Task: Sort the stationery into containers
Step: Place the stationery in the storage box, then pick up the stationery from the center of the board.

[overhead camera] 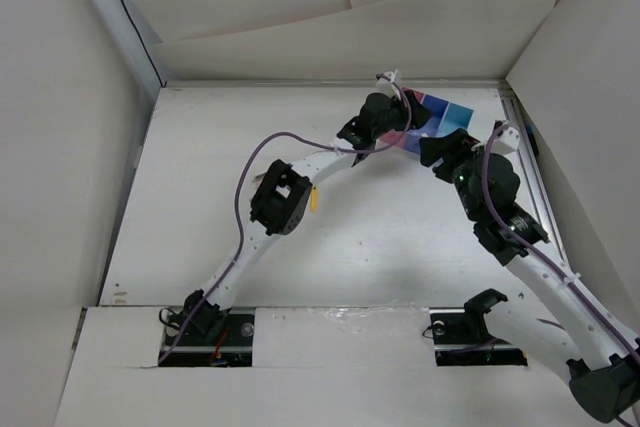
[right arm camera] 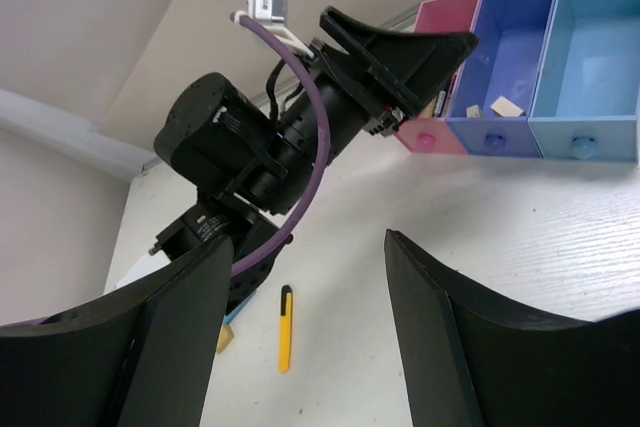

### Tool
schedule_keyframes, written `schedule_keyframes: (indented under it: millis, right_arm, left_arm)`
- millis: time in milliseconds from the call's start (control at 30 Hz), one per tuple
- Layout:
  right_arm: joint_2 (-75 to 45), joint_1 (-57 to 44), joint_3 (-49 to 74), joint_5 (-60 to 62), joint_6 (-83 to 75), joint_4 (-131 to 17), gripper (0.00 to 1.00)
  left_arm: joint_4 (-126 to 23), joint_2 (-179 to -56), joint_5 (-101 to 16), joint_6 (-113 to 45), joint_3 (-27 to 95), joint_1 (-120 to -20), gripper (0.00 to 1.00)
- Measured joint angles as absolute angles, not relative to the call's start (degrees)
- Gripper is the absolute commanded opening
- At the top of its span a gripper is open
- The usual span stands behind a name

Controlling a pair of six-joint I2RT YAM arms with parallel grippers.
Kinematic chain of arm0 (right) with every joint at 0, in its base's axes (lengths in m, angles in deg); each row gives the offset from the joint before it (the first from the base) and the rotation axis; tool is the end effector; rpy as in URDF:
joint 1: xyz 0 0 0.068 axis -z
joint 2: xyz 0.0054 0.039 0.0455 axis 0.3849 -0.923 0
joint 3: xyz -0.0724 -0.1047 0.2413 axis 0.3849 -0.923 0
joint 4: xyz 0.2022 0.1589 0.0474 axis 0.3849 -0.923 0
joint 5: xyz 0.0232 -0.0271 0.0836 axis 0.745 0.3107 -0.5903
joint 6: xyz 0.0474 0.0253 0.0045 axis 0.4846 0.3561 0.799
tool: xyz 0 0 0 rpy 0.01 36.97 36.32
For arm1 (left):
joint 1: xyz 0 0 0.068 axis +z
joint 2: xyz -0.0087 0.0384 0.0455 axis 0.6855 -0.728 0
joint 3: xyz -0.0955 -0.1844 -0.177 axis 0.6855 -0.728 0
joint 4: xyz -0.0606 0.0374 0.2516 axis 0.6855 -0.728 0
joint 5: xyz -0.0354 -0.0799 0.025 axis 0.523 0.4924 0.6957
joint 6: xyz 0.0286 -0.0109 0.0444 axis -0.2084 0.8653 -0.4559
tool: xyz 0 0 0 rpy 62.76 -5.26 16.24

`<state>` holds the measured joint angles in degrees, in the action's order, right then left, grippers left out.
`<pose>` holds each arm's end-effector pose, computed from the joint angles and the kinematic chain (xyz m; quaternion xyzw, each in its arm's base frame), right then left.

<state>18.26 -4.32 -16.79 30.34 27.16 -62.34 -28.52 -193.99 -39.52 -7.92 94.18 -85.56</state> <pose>0.1801 0.0766 0.3497 0.1986 0.7193 0.2284 0.6253 0.4485 -0.4171 0.2241 0.0990 0.6641 -0.5236 0.5245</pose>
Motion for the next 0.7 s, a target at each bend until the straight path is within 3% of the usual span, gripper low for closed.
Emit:
schedule_keyframes:
  millis: [133, 200, 233, 267, 300, 433, 533, 600, 633, 700]
  right_arm:
    - [19.0, -4.1, -16.8, 30.3, 27.2, -62.4, 0.66]
    - [19.4, -4.0, -16.8, 30.3, 27.0, -62.3, 0.56]
    - [19.6, -3.9, -16.8, 30.2, 27.2, -62.3, 0.46]
    - [19.7, -3.8, -16.8, 30.1, 26.9, -62.3, 0.46]
    - [19.7, -3.7, -16.8, 30.0, 27.3, -62.3, 0.35]
    - [18.6, -3.6, -16.8, 28.5, 27.1, -62.3, 0.2]
    - [16.9, -3.7, -16.8, 26.9, 27.2, -62.2, 0.2]
    - [15.1, -4.0, -16.8, 25.7, 26.9, -62.2, 0.26]
    - [14.0, -4.2, -16.8, 25.1, 26.8, -62.2, 0.38]
    - [11.6, -4.9, -16.4, 23.9, 26.4, -62.3, 0.52]
  left_arm:
    - [-28.5, -190.2, -40.7, -9.4, 86.6, -85.5, 0.5]
    - [-29.1, -185.2, -41.9, -10.5, 79.2, -85.2, 0.5]
    - [-29.5, -181.8, -42.6, -10.9, 74.8, -85.0, 0.5]
    - [-30.0, -178.3, -43.5, -11.1, 70.8, -84.7, 0.5]
    - [-29.8, -174.6, -44.3, -11.1, 66.4, -84.2, 0.5]
    - [-27.7, -157.0, -48.0, -9.2, 48.2, -78.5, 0.5]
    - [-27.6, -144.1, -54.7, -7.6, 34.8, -71.8, 0.54]
    - [-28.2, -138.1, -61.6, -7.0, 28.0, -69.1, 0.57]
    - [-29.2, -135.9, -64.4, -6.9, 25.3, -68.8, 0.62]
    - [-32.2, -132.7, -69.3, -6.7, 20.5, -69.5, 0.65]
